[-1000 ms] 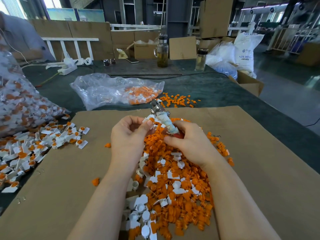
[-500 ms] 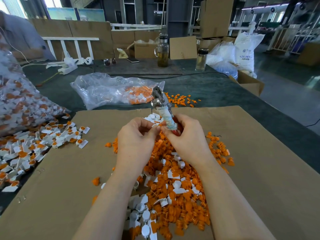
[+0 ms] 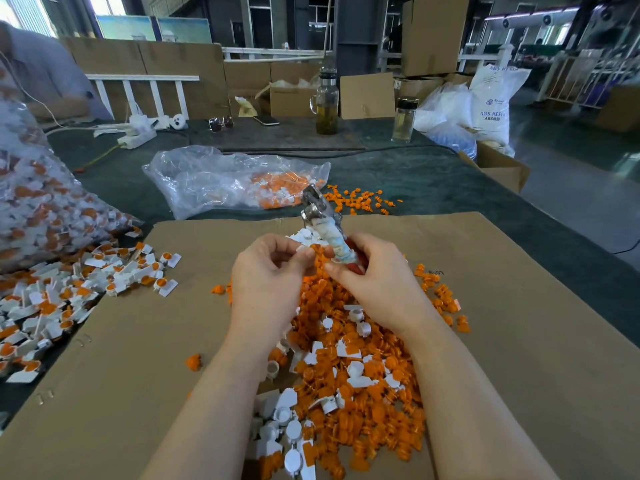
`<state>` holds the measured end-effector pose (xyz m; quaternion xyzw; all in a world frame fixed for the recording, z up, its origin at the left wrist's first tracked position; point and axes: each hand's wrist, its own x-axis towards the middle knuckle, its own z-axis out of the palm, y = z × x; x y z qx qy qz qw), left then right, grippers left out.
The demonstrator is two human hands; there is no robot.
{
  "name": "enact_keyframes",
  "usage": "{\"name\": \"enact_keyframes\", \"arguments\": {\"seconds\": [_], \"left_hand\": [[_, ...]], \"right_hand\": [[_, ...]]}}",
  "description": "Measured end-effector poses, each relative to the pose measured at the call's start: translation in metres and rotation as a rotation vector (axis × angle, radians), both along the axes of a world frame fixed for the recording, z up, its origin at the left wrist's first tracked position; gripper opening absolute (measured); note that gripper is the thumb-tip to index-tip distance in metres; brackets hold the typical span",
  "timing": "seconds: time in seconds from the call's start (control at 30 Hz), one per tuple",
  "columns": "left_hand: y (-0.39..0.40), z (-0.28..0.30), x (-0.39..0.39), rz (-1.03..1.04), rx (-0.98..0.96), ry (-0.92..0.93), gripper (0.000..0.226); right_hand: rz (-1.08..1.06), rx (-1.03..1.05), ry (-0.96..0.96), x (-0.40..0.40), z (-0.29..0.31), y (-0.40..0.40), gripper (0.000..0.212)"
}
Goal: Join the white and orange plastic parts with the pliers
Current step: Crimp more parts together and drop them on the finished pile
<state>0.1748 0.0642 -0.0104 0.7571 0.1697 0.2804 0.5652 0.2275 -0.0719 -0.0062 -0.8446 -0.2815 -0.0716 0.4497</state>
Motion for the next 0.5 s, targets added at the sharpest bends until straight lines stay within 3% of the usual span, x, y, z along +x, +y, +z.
{"name": "enact_keyframes", "arguments": {"seconds": [0.2, 0.5], "left_hand": [[0.010, 0.003, -0.002, -0.082, -0.280, -0.173, 0.008], [0.012, 0.005, -0.003, -0.137, -0.328, -0.250, 0.008]], "right_hand": [[0.122, -0.029, 0.247, 0.003, 0.003, -0.014, 0.021], [0.228, -0.154, 0.309, 0.000, 0.006, -0.015, 0.027]]}}
